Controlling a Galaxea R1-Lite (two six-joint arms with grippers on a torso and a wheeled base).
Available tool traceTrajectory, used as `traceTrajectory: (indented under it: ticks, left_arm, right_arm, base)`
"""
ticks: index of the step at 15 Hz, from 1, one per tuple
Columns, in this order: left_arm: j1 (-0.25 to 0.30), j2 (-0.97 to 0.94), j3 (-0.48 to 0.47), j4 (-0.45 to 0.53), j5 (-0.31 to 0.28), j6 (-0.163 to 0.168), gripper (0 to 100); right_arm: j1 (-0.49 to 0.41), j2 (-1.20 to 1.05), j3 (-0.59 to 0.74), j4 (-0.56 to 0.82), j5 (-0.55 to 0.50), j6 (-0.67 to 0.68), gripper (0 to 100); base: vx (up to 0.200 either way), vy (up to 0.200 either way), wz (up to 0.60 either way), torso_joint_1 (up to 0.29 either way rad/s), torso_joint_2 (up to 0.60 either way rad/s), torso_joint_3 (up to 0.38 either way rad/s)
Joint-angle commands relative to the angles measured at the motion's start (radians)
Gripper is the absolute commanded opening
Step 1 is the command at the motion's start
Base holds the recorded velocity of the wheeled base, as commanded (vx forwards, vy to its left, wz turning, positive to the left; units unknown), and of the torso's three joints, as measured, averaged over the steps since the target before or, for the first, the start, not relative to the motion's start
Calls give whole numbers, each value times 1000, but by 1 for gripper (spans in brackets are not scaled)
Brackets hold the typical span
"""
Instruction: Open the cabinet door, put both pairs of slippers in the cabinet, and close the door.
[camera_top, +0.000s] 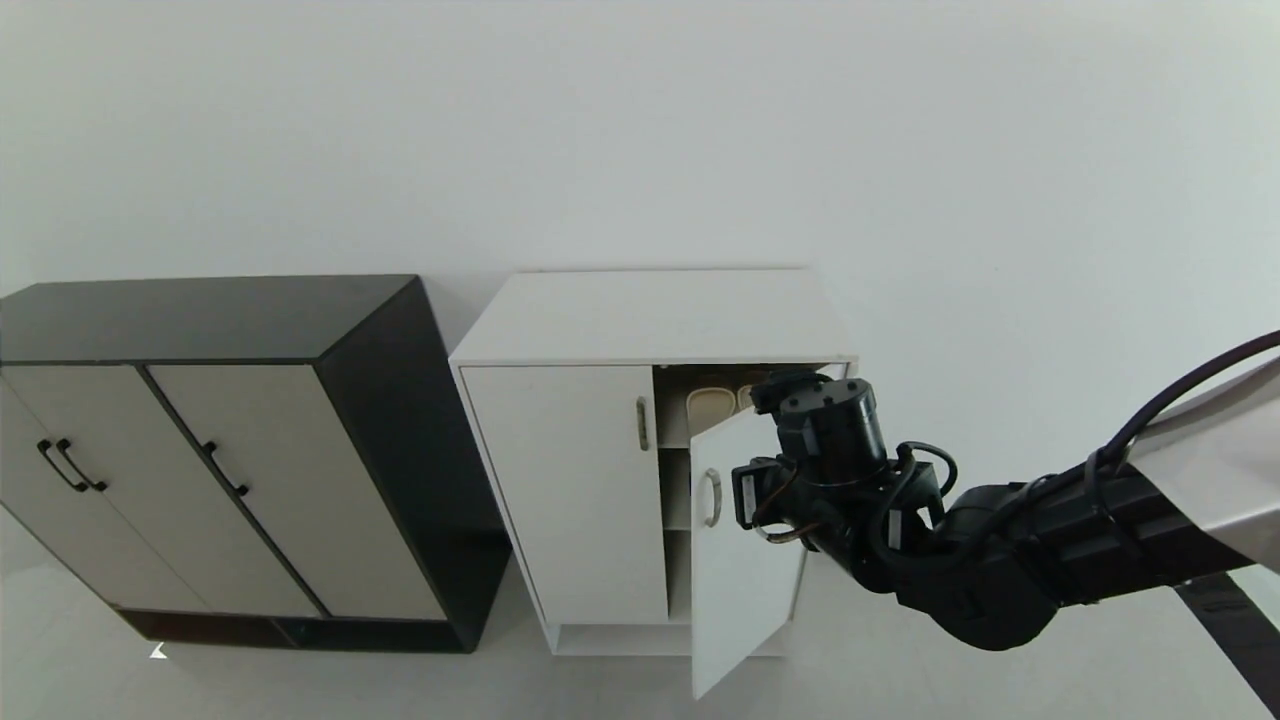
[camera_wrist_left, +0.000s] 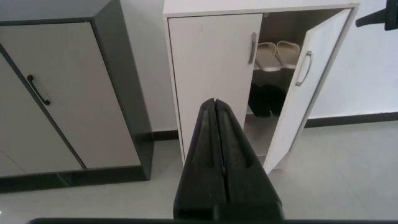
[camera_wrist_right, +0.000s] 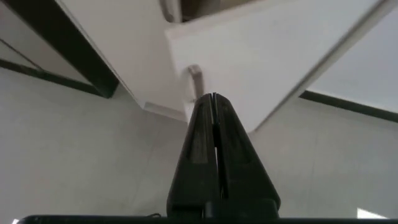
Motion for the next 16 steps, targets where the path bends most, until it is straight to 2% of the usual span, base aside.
traceTrajectory:
  ticks: [1,3,5,12,16]
  left_arm:
    - [0,0,0,0,0,0,0]
    - [0,0,0,0,0,2,0]
    - [0,0,0,0,0,2,0]
    - [0,0,0,0,0,0,0]
    - [0,0,0,0,0,-2,0]
  right_arm:
    - [2,-10,42,-18,45,-7,0]
    - [-24,-45,143,-98,200,-66,0]
    - [-57,-39,192,-166,277,-90,0]
    - [-83,-8,215,-176,332,-118,0]
    - [-81,-8,224,-185,341,-119,0]
  base:
    - [0,0,0,0,0,0]
    - [0,0,0,0,0,0]
    - [200,0,0,0,2,2]
    - [200,0,0,2,0,1]
    - [0,0,0,0,0,0]
